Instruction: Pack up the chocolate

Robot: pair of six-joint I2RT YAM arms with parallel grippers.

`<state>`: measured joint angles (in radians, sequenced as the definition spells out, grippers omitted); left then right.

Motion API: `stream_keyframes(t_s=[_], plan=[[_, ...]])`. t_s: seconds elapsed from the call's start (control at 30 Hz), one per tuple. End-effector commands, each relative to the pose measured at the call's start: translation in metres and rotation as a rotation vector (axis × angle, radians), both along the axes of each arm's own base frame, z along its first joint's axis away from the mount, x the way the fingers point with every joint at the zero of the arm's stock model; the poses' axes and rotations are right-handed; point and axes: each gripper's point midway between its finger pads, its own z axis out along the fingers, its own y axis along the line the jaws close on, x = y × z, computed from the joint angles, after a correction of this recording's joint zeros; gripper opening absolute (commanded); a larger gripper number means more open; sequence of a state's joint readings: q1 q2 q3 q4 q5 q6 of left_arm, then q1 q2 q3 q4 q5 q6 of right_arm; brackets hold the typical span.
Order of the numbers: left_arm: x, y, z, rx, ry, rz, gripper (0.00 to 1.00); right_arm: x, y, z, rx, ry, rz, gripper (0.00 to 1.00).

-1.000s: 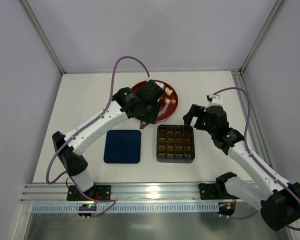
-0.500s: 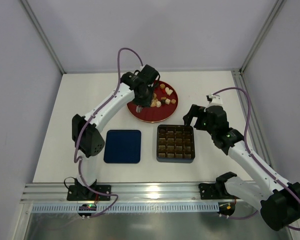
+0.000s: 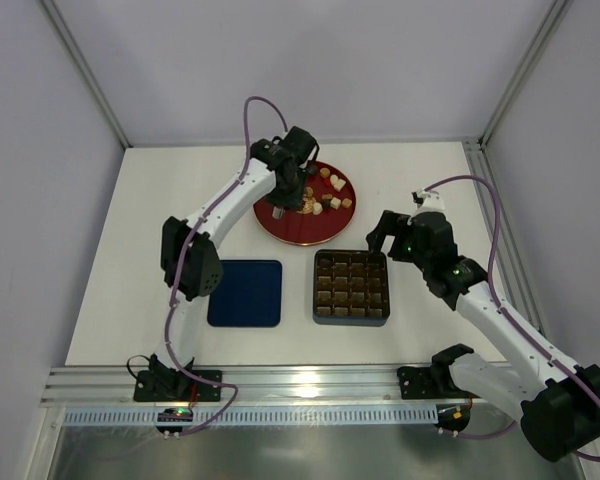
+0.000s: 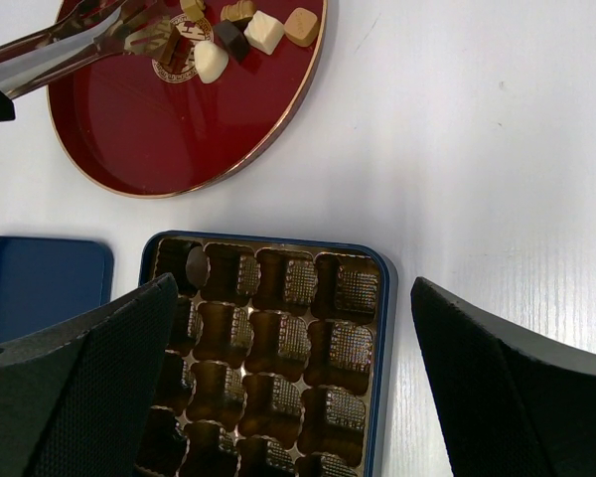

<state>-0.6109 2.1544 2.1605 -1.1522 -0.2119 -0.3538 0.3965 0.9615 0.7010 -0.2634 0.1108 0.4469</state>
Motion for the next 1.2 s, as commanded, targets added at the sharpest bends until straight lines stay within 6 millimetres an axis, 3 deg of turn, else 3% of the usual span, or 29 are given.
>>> stream_keyframes(t_s=[0.0, 0.33, 0.67, 1.17], plan=[[0.005, -0.005, 0.01, -0.027, -0.024, -0.028, 0.42, 0.005, 0.002, 0.022, 0.018, -0.064, 0.005, 1.0], [0.009, -0.008, -0.003, -0.028, -0.003, -0.029, 0.41, 0.004, 0.002, 0.02, 0.013, -0.061, 0.005, 1.0], [0.008, -0.009, 0.011, -0.047, -0.032, -0.035, 0.42, 0.005, 0.002, 0.018, 0.017, -0.058, 0.004, 1.0], [0.002, -0.014, -0.003, -0.066, 0.015, -0.032, 0.38, 0.005, 0.002, 0.015, 0.014, -0.053, 0.002, 1.0]])
